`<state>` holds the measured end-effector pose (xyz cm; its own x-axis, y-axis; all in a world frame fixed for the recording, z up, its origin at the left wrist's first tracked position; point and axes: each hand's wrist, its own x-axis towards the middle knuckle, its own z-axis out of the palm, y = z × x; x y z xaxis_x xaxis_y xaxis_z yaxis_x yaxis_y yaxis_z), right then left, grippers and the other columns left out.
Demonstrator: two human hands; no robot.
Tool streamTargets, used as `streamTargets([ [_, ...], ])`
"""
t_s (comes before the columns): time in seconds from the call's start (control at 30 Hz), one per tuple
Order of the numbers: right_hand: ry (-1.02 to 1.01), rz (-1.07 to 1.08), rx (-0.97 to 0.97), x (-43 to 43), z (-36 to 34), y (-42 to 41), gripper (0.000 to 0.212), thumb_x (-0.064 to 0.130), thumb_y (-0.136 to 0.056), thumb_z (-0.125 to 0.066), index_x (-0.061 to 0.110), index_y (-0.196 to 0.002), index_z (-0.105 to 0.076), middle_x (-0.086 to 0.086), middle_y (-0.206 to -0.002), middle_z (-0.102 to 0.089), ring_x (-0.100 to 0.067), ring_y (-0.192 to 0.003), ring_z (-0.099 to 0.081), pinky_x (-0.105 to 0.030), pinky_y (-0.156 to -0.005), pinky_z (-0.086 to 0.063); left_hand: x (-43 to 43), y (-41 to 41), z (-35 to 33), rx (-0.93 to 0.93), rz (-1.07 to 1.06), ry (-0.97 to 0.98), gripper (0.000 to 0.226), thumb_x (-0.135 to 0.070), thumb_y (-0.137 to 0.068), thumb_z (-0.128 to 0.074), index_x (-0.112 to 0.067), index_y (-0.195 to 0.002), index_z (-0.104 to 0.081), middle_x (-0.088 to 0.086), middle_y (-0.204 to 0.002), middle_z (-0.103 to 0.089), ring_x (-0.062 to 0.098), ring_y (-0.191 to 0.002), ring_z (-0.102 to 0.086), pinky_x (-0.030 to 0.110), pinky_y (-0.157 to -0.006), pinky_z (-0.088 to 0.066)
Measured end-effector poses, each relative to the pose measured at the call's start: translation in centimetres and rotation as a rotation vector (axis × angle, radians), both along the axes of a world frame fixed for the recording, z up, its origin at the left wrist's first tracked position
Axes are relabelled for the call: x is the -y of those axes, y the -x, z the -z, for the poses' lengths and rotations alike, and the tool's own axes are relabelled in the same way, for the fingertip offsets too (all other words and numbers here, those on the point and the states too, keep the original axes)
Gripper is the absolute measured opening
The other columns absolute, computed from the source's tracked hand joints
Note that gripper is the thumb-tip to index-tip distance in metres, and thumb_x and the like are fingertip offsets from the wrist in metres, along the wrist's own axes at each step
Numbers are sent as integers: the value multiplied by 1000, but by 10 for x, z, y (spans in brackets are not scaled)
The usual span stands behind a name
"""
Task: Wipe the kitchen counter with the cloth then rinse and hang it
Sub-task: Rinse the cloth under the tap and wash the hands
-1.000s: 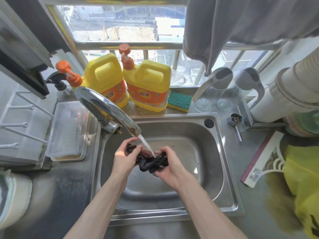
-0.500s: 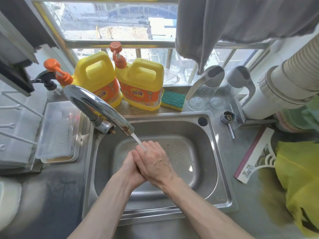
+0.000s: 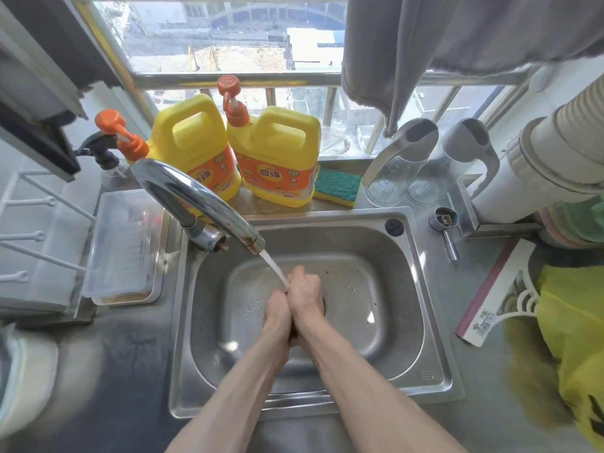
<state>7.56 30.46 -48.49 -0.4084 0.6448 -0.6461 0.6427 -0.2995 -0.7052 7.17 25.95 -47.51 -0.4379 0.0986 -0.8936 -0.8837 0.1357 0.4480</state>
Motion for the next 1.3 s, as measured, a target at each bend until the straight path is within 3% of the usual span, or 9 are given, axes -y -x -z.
streamTargets([
  [0.1,348,338,-62,-9,4,5,45,14,-100,-46,13,-56,-40,-7,-55,-45,-23,-57,-44,-28,-53,-34,8,0,14,-235,334,230,75,-68,-90,-24,-13,-109,-71,17,-109,-72,36,-104,-68,45,-94,-54],
  [0.27,741,317,-204,-26,1,-8,33,38,-96,-71,10,-82,-59,-14,-74,-64,-27,-64,-64,-35,-62,-54,20,16,17,-404,303,130,23,-36,-106,-47,-25,-88,-58,7,-97,-67,22,-83,-62,32,-68,-49],
  [0.4,647,144,-260,-32,5,-27,30,-4,-90,-73,-2,-118,-64,-23,-99,-74,-29,-76,-74,-42,-71,-61,37,29,10,-553,212,59,14,-9,-99,-62,-21,-105,-63,4,-98,-67,22,-92,-63,34,-79,-52],
  [0.6,443,70,-253,-48,8,-39,32,-21,-82,-69,-14,-113,-68,-27,-107,-76,-36,-91,-73,-40,-83,-62,52,40,-3,-432,85,-96,51,23,-87,-58,-15,-121,-61,8,-98,-71,19,-89,-68,23,-73,-56],
  [0.77,339,-22,-245,-58,2,-48,17,-7,-97,-63,1,-107,-74,-15,-100,-80,-20,-82,-78,-26,-67,-62,59,44,1,-252,-31,-263,57,31,-83,-38,8,-132,-56,20,-101,-72,20,-74,-69,22,-63,-56],
  [0.87,286,-57,-243,-64,-3,-54,23,-2,-102,-57,7,-116,-72,-13,-110,-80,-19,-92,-78,-28,-68,-61,58,44,-2,-212,2,-307,59,29,-78,-31,9,-124,-62,27,-111,-73,30,-93,-72,25,-70,-61],
  [1.0,340,-19,-265,-68,-14,-63,23,3,-104,-51,11,-113,-71,-12,-113,-79,-22,-98,-76,-48,-82,-65,50,37,-6,-156,96,-272,48,14,-81,-37,-3,-109,-71,18,-102,-74,29,-92,-68,46,-92,-57],
  [1.17,470,83,-374,-68,-27,-73,28,12,-96,-56,-2,-119,-64,-27,-123,-71,-39,-122,-66,-65,-99,-53,36,31,-4,-79,82,-261,26,-34,-97,-65,-13,-85,-73,10,-84,-76,20,-76,-71,36,-77,-58],
  [1.3,446,107,-436,-68,-32,-72,46,32,-103,-62,-10,-122,-62,-29,-116,-74,-41,-113,-72,-58,-94,-60,31,26,0,-104,46,-289,23,14,-95,-53,6,-114,-62,18,-90,-68,24,-80,-67,31,-79,-55],
])
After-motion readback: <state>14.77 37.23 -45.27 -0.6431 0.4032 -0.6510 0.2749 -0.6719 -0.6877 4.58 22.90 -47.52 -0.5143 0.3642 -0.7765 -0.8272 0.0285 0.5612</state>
